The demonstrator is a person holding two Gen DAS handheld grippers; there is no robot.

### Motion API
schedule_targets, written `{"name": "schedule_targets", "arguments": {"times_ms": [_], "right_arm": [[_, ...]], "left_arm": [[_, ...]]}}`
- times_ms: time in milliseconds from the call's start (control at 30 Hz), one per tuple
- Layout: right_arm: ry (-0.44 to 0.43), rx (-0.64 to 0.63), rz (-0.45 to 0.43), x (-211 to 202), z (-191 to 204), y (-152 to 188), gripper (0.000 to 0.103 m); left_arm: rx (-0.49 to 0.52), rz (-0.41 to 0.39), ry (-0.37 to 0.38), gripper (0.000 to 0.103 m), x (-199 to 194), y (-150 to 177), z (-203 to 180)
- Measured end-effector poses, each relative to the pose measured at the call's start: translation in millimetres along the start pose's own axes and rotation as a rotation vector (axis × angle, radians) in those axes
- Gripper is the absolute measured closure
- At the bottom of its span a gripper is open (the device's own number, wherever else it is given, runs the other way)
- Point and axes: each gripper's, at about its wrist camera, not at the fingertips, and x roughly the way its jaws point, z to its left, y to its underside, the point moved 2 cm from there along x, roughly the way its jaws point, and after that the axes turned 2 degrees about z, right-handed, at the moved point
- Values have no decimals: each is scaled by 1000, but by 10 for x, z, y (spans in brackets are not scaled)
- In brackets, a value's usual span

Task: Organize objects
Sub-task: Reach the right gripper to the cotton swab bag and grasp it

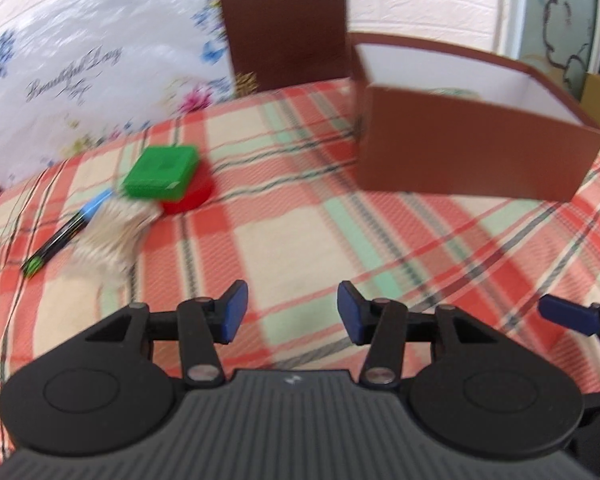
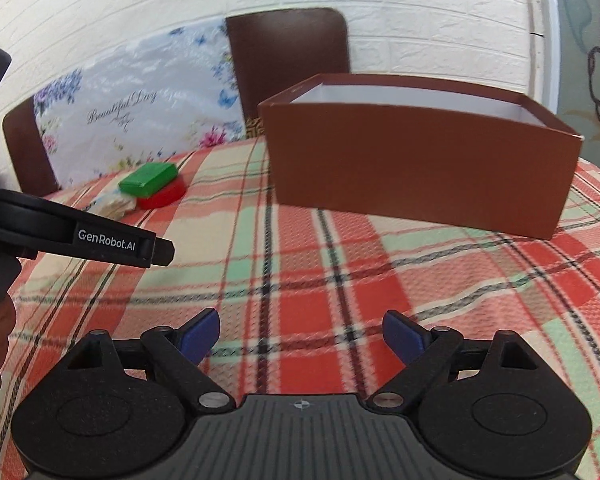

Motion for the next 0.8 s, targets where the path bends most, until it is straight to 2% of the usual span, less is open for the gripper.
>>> {"name": "schedule_targets", "arguments": {"times_ms": [267, 467, 600, 667, 700, 767, 800], "right_arm": [[-29, -113, 51, 128, 409, 32, 14], [-90, -211, 65, 276, 826, -22, 15], [-157, -314, 55, 407, 1201, -51, 15], [-188, -353, 44, 490, 1376, -98, 15], [-202, -365, 40, 545, 1448, -130, 16], [-226, -364, 38, 681, 1568, -221, 16], [-237, -360, 39, 761, 1636, -278, 16]], "left_arm": [[-72, 32, -55, 49, 106, 232, 477], [-130, 14, -79, 46, 112, 320, 842], [-196, 0, -140, 43, 150, 369, 1291], [-244, -14, -205, 42, 174, 420, 1609], [-266, -29, -251, 40, 189, 465, 1768], [-308, -98, -347, 21, 212, 620, 2073], [-392, -113, -318, 21, 207, 682, 2234]]}}
